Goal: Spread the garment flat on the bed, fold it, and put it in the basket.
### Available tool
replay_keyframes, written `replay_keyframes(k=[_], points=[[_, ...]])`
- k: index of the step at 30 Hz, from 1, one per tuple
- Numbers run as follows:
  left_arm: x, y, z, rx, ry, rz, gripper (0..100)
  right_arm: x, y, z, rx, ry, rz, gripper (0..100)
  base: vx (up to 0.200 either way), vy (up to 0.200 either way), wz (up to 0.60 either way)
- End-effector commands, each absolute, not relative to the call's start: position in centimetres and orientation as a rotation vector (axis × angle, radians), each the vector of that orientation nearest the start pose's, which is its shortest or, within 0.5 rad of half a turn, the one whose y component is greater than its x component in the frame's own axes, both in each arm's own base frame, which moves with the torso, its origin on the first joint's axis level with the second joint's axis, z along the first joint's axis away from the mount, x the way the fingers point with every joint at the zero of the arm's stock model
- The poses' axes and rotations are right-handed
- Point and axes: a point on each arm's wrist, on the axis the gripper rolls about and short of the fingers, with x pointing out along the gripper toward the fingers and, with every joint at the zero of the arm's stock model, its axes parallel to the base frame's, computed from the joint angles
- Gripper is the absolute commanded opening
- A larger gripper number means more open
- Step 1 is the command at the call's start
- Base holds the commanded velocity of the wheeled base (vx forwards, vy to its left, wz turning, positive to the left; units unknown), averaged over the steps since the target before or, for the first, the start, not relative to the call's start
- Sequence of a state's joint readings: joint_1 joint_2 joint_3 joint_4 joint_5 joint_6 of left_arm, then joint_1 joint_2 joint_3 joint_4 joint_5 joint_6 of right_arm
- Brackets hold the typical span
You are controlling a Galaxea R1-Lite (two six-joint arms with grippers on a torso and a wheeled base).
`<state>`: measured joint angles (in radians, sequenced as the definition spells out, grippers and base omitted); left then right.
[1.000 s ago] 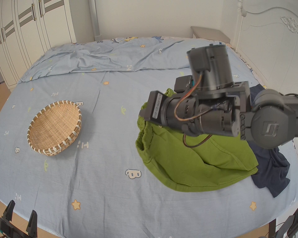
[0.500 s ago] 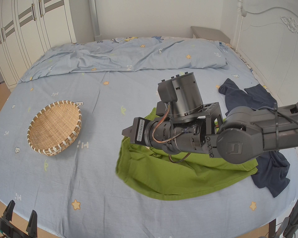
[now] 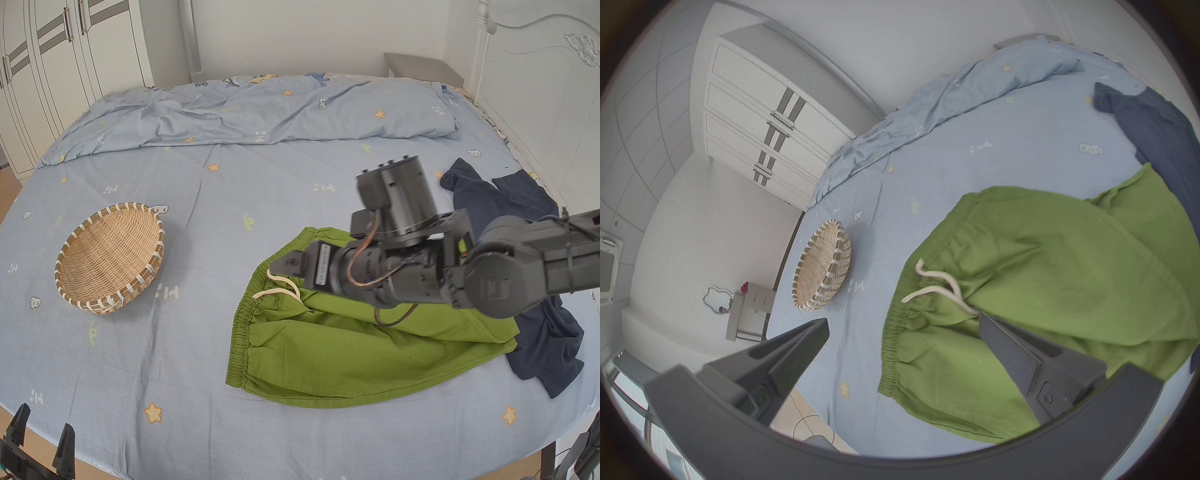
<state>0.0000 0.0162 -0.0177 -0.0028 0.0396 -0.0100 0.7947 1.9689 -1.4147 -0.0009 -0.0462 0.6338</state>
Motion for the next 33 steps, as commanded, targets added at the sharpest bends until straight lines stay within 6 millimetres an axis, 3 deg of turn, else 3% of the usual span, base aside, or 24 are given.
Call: replay_keyframes(k=[1,4,6,7,8,16,19,20,22,25,27,28,29,32,33], points=[[-2.3,0.1,7.6,-0.009,-0.003,0.04,100,27.1,21.3,22.5,0.439,0.681,0.502,100,0.0,0.0,0.0],[-2.3,0.1,7.6,-0.008,-0.003,0.038,100,25.1,16.1,23.7,0.515,0.714,0.586,100,0.0,0.0,0.0],[-2.3,0.1,7.6,-0.009,-0.003,0.038,100,24.7,15.2,23.8,0.527,0.717,0.601,100,0.0,0.0,0.0],[-2.3,0.1,7.6,-0.014,-0.003,0.038,100,23.5,12.7,24.1,0.564,0.717,0.608,100,0.0,0.0,0.0],[-2.3,0.1,7.6,-0.008,-0.003,0.035,100,23.0,11.5,23.9,0.583,0.719,0.597,100,0.0,0.0,0.0],[-2.4,0.0,8.1,0.055,-0.031,0.028,100,20.3,8.0,21.7,0.613,0.7,0.535,100,0.0,0.0,0.0],[-4.6,0.1,15.1,0.013,-0.255,-0.017,100,19.1,7.5,21.4,0.614,0.658,0.547,100,0.0,0.0,0.0],[-4.6,0.1,16.6,-0.004,-0.235,-0.037,100,19.1,7.5,21.4,0.614,0.65,0.55,100,0.0,0.0,0.0],[-4.1,0.0,17.7,0.004,-0.166,-0.067,100,19.2,7.4,21.5,0.614,0.638,0.55,100,0.0,0.0,0.0],[-2.5,-0.3,18.7,0.015,-0.05,-0.187,100,19.3,7.5,21.7,0.61,0.613,0.562,100,0.0,0.0,0.0],[0.9,-0.6,19.2,-0.074,0.121,-0.295,100,19.4,7.5,21.4,0.54,0.579,0.579,100,0.0,0.0,0.0],[1.0,-0.6,19.2,-0.081,0.128,-0.299,100,19.4,7.5,21.4,0.533,0.577,0.581,100,0.0,0.0,0.0],[3.2,-0.9,19.1,-0.15,0.231,-0.357,100,19.6,7.4,20.8,0.434,0.556,0.587,100,0.0,0.0,0.0],[6.1,-1.6,19.0,-0.221,0.333,-0.524,100,20.3,6.9,20.5,0.405,0.556,0.545,100,0.0,0.0,0.0],[6.1,-1.6,19.0,-0.221,0.333,-0.524,100,20.3,6.9,20.5,0.405,0.556,0.545,100,0.0,0.0,0.0]])
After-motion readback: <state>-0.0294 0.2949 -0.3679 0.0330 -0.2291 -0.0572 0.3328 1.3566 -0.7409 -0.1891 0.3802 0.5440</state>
